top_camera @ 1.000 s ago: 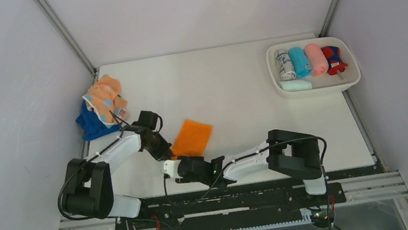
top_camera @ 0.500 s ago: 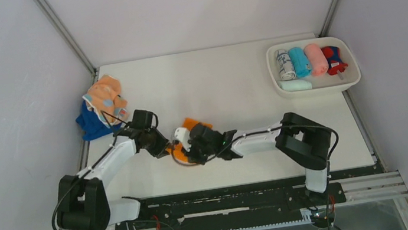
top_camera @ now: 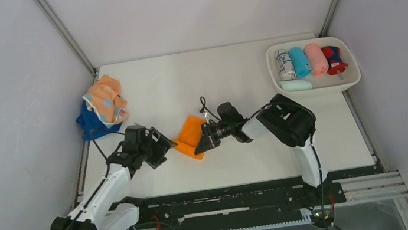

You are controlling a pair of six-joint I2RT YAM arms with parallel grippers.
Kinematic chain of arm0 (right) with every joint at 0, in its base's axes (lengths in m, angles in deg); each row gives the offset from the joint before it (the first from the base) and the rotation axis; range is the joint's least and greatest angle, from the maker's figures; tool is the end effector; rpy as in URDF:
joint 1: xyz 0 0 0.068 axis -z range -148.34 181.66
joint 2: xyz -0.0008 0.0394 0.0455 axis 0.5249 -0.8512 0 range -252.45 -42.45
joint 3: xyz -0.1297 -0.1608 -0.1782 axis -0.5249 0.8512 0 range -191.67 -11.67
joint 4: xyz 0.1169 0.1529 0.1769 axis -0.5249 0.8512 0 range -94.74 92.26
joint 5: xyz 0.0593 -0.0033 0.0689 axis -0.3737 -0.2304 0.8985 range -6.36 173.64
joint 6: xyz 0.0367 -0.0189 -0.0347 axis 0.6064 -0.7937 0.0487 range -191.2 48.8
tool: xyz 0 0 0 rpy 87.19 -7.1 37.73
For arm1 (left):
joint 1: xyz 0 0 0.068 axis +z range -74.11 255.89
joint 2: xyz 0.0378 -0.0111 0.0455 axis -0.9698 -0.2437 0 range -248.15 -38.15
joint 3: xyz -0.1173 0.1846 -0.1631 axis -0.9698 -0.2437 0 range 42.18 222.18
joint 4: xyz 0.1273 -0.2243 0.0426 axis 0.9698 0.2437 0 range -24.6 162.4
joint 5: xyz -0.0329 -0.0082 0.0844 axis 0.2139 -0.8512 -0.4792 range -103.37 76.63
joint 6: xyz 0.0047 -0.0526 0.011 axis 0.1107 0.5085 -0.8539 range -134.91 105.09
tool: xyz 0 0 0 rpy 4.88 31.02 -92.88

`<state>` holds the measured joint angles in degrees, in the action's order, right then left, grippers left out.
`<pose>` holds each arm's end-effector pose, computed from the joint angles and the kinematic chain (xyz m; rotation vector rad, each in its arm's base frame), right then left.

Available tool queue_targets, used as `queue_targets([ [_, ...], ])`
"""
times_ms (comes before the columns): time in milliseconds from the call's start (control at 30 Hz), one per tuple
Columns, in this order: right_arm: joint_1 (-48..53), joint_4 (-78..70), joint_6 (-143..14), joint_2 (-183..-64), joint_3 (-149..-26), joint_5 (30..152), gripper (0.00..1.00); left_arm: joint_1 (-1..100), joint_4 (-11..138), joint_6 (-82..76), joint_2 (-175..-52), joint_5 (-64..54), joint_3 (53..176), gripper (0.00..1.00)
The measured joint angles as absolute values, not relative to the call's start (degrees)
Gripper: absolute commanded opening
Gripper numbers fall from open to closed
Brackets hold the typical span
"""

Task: Roll the towels
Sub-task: Roll the towel at the center of the board.

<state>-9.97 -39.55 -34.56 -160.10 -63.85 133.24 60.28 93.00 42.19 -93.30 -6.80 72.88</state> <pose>0.2678 0.2742 0.0999 -0.7071 2.2783 1.6562 0.1763 -0.0535 0.1971 -0.8723 2.4482 -0.6499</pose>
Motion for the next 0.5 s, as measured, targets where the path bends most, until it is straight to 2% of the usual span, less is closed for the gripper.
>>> queue_targets([
  [133, -8.02, -45.28, -26.06, -164.12, -63.81, 137.28, 0.0, 60.28, 88.17, 44.02, -93.46, -4.2, 69.32, 0.8],
  [300, -7.19, -44.77, -22.32, -166.63, -65.45, 139.82, 0.0, 60.28, 81.52, 45.99, -96.71, -1.73, 67.7, 0.8],
  [500, -7.06, -40.21, -22.3, -167.62, -68.38, 140.93, 0.0, 60.28, 75.73, 47.63, -101.63, -0.68, 67.26, 0.73],
])
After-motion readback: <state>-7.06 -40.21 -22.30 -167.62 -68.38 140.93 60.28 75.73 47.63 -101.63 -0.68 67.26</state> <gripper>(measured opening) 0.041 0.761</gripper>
